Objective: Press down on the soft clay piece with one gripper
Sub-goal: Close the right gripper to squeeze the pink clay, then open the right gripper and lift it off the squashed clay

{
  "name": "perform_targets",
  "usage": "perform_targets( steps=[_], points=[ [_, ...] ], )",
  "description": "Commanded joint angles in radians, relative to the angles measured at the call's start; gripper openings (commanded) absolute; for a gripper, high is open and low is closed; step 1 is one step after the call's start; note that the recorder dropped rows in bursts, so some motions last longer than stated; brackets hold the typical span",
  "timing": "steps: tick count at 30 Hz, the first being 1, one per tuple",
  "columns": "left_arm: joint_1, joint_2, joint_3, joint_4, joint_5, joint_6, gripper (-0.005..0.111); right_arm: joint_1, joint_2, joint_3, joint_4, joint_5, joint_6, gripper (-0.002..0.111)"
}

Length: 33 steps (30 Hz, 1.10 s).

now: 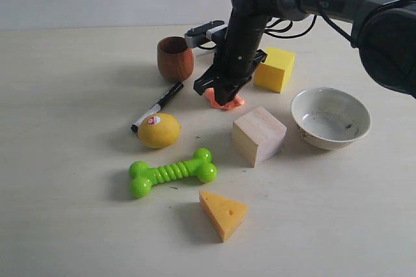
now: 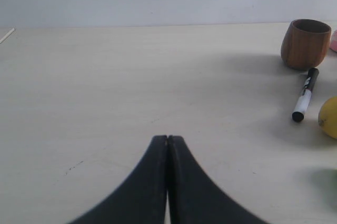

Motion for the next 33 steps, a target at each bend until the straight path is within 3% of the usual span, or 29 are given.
perform_targets(
  steps=[1, 27, 33],
  points=[
    [-0.004, -0.006, 0.000, -0.002, -0.007, -0.001, 0.000, 0.000, 0.035, 0.024, -0.013, -0.008, 0.012, 0.024],
    [-0.004, -0.006, 0.000, -0.002, -0.007, -0.001, 0.000, 0.000, -0.016, -0.072, -0.013, 0.050, 0.043, 0.025],
    [-0.004, -0.006, 0.000, -0.002, -0.007, -0.001, 0.000, 0.000, -0.016, -0.072, -0.013, 0.050, 0.043, 0.037]
  ],
)
